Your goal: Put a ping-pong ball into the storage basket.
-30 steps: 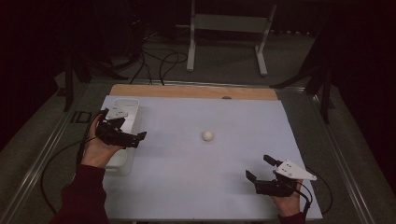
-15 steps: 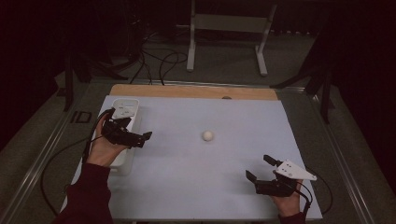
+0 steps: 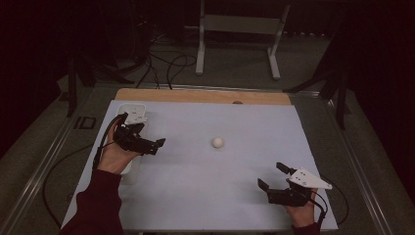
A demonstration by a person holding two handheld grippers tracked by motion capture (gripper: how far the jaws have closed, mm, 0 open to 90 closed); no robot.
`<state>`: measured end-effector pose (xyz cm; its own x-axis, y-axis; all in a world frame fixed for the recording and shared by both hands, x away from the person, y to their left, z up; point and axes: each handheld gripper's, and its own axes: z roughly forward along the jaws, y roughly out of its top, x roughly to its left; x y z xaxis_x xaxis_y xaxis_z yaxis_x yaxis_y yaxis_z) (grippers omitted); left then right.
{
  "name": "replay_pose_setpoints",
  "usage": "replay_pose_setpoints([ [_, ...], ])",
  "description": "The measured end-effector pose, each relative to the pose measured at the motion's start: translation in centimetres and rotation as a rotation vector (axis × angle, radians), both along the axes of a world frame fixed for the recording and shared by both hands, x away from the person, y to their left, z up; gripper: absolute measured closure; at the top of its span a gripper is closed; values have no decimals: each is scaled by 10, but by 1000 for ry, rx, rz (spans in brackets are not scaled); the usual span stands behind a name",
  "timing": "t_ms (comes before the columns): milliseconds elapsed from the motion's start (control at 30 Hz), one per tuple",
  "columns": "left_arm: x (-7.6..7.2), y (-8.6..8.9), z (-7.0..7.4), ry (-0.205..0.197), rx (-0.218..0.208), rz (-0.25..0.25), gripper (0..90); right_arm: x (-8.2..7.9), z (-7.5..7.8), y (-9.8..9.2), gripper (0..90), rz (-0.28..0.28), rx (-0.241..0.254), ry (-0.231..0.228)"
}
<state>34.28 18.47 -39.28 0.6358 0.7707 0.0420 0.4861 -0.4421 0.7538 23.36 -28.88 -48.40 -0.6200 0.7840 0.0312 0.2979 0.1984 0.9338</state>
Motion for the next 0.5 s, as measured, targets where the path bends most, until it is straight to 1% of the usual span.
replay_pose_setpoints([
  [500,3,-11,-3,-1,-1,-17,1,1,0,-1,78,0,1,-1],
])
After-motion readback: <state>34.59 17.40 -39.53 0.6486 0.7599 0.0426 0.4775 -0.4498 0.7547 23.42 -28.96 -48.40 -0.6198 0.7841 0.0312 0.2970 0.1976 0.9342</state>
